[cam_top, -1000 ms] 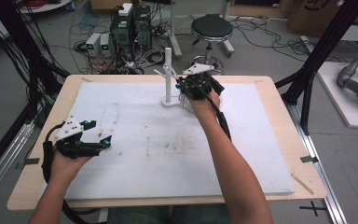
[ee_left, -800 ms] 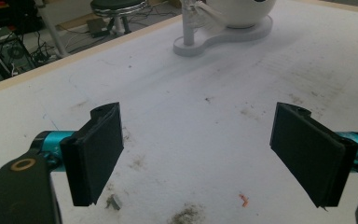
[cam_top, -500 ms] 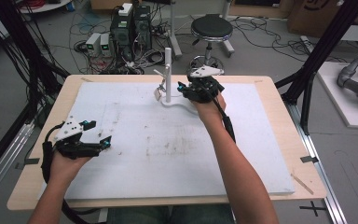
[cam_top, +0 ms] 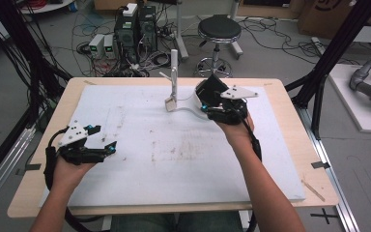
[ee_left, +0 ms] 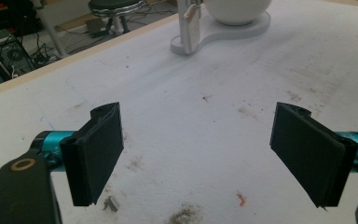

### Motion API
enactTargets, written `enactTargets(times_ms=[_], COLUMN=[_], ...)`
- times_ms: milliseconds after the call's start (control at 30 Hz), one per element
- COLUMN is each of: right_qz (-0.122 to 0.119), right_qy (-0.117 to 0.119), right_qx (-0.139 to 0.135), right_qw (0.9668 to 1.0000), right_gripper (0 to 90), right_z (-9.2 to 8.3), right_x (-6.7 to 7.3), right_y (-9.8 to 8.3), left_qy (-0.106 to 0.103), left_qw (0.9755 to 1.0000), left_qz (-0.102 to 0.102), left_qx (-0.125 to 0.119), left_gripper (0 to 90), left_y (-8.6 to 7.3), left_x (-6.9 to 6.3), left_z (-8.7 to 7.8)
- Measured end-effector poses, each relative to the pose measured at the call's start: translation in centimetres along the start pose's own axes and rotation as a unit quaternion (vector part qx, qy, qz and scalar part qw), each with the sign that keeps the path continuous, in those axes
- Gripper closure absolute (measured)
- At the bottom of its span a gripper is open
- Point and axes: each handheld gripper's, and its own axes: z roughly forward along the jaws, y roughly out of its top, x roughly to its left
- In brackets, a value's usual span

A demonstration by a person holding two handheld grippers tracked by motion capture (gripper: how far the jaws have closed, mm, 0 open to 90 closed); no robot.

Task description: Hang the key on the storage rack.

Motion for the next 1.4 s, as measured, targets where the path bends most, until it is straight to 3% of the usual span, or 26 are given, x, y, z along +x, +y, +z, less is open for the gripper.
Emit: enactTargets(times_ms=[433,700,867,1200,1400], right_qz=[0.022,0.028,0.041,0.059,0.057], right_qy=[-0.008,-0.016,-0.019,-0.019,-0.02], right_qx=[-0.003,0.008,0.003,0.022,0.028], right_qw=[0.9997,0.9995,0.999,0.9978,0.9978], right_gripper=[32.3,30.5,27.5,20.7,19.9], right_z=[-4.4,-6.0,-6.5,-6.6,-6.2], right_x=[-1.4,-1.8,-2.0,-1.2,-1.0], right_y=[-3.6,-6.5,-8.1,-11.5,-11.7], left_qy=[0.003,0.001,-0.005,-0.004,-0.002], left_qw=[1.0,0.9999,0.9997,0.9997,0.9998], left_qz=[-0.002,-0.009,-0.021,-0.021,-0.015], left_qx=[-0.004,-0.005,-0.009,-0.012,-0.01], left_gripper=[17.1,17.1,17.1,17.1,17.1], left_y=[-0.1,-0.3,-0.7,-0.8,-0.7], left_x=[-0.1,0.0,0.1,0.3,0.3], left_z=[0.1,0.3,0.5,0.7,0.6])
